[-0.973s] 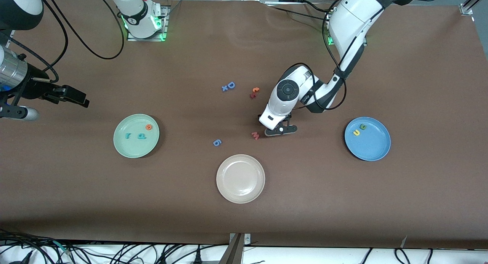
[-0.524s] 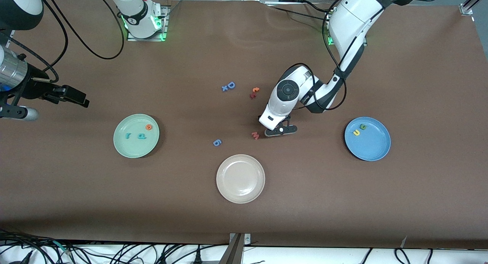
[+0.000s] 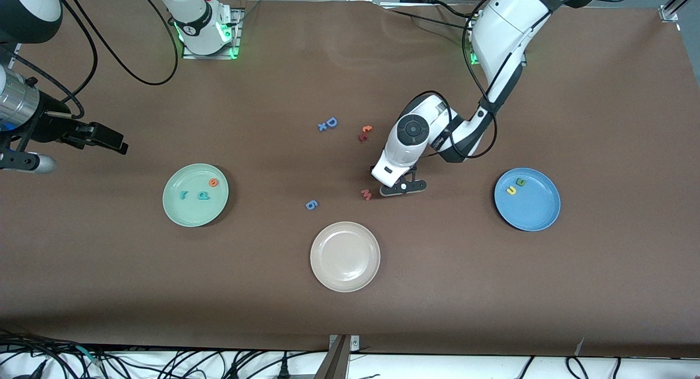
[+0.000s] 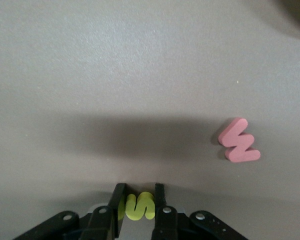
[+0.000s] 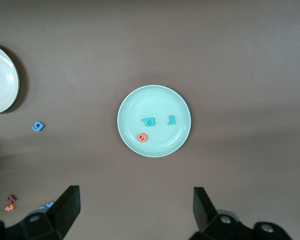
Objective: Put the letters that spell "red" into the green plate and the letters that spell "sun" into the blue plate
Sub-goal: 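Carry the yellow s over the blue plate with the left gripper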
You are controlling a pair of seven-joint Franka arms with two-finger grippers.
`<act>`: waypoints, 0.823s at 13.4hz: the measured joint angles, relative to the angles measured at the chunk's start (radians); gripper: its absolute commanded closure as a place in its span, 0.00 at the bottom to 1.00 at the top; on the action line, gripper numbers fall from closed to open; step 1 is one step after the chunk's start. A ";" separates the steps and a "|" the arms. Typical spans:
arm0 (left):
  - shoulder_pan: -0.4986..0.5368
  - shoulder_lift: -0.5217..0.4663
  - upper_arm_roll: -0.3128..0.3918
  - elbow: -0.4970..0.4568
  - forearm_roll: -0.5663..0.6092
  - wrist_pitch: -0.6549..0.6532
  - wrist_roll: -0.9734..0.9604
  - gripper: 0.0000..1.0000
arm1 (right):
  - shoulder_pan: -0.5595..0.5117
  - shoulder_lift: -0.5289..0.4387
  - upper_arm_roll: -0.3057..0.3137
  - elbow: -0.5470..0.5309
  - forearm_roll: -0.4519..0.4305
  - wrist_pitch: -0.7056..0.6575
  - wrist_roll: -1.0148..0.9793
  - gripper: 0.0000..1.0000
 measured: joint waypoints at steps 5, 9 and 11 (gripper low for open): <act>0.071 -0.010 0.011 0.069 0.006 -0.105 0.110 0.82 | 0.000 0.000 0.000 -0.001 0.000 0.000 0.000 0.00; 0.184 -0.061 0.011 0.091 0.007 -0.244 0.277 0.83 | 0.000 0.000 0.000 -0.001 0.000 0.000 0.000 0.00; 0.242 -0.082 0.011 0.090 0.007 -0.299 0.362 0.83 | 0.000 0.000 0.000 -0.001 0.000 0.000 0.000 0.00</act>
